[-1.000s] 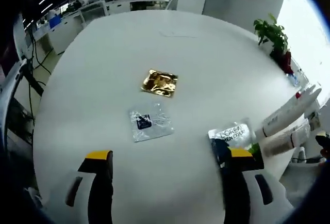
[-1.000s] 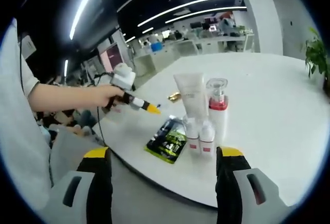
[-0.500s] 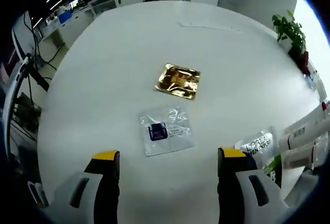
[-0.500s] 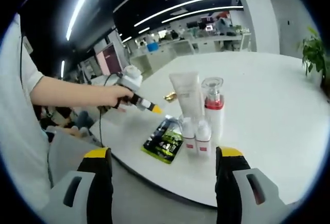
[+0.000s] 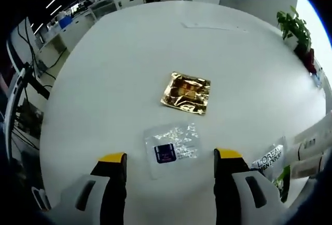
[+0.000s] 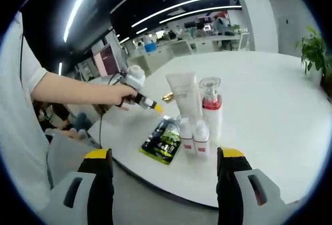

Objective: Arrange the skincare products in the storage area until every visible bottle or jar stands upright without overlapping.

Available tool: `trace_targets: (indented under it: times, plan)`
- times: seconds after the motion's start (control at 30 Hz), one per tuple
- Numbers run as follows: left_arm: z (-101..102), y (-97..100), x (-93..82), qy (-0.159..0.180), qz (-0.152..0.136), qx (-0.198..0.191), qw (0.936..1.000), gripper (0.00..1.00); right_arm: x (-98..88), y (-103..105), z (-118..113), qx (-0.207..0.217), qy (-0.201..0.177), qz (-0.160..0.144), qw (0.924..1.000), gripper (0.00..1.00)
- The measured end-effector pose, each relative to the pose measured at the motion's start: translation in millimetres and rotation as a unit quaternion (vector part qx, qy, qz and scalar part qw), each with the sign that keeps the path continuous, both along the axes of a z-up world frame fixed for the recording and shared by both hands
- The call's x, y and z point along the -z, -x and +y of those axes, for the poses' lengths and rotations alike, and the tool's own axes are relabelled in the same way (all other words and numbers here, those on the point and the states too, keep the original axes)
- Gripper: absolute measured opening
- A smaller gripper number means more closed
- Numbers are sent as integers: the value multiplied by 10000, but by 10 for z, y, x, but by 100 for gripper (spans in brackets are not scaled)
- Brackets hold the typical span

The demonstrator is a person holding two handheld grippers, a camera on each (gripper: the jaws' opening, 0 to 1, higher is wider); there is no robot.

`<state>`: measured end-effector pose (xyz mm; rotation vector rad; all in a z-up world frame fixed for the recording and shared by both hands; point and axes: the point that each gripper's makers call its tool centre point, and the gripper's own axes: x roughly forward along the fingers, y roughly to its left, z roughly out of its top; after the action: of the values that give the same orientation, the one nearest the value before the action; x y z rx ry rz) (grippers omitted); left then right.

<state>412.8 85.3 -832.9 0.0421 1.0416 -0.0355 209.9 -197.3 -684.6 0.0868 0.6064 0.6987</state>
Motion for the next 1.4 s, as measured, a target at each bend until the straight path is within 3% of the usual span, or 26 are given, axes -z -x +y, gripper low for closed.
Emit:
trace_targets:
  times: [0.13, 0.23, 1.03, 1.4]
  plan:
    - [-8, -11, -2, -11, -38, 43, 10000, 61, 0, 0, 2, 3, -2, 8, 10000, 82]
    - [-9, -37, -35, -58, -126, 212, 9997, 39, -1, 0, 2, 6, 7, 3, 10000, 82]
    - [-8, 141, -317, -56, -326, 216, 9992, 38, -28, -1, 20, -48, 8, -105, 9999, 82]
    - [-90, 419, -324, 71, -153, 170, 9997, 38, -46, 4, 32, -93, 25, -180, 9998, 82]
